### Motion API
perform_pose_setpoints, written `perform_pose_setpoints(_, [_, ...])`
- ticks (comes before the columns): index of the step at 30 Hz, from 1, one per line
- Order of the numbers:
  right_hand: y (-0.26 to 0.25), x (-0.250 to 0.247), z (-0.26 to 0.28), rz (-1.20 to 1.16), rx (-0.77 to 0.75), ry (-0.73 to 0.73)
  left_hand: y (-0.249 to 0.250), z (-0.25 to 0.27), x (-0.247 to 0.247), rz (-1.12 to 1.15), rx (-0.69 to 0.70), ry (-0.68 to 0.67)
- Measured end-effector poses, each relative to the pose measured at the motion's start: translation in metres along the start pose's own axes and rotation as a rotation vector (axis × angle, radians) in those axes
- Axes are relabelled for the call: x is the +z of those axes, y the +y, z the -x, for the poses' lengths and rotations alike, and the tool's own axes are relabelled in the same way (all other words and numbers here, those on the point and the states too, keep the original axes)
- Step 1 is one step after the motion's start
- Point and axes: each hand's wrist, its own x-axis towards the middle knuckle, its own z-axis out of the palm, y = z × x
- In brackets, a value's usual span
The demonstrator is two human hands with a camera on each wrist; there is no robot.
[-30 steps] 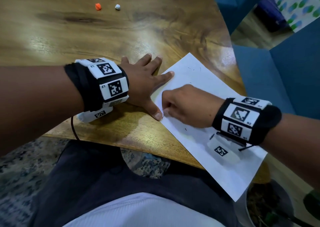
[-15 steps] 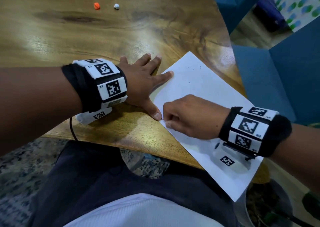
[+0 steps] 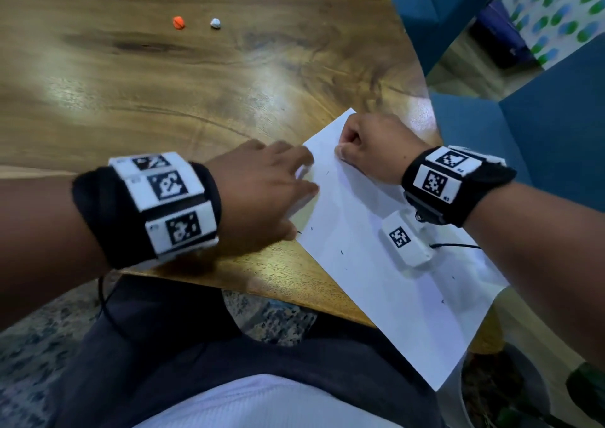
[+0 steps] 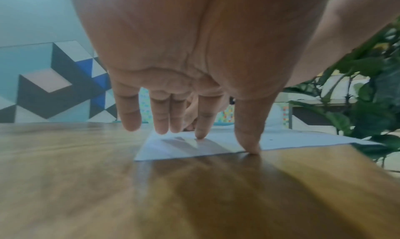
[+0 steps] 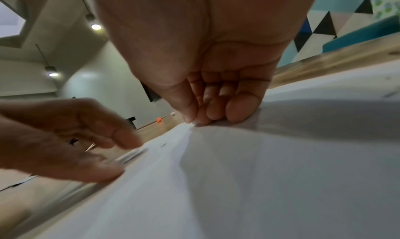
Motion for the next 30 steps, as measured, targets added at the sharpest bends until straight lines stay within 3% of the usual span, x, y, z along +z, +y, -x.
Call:
perform_pose_setpoints(7, [-0.030,0.019,0.020,0.019,-0.172,-0.066,0.014,0.015,0.018,0.101,-0.001,-0.017])
perform_pose_setpoints(16, [-0.016,0.001,-0.053,0.129,-0.068,0.039,0.015,0.014,0.016,0.155,0.013,-0.033])
perform_pose_setpoints(19, [-0.016,0.003,-0.035,0.103,-0.104,0.032,0.015,0.014,0.017,0.155,0.015,-0.028])
perform_pose_setpoints(24, [-0.022,0.017,0.010,0.071,-0.256,-0.101,0.016,0.015,0.020,0.155,0.016,0.013])
perform_pose_setpoints(30, [0.000,-0.001,-0.035,0.138,-0.037,0.037,0.018,0.016,0.021,0.122,0.016,0.029])
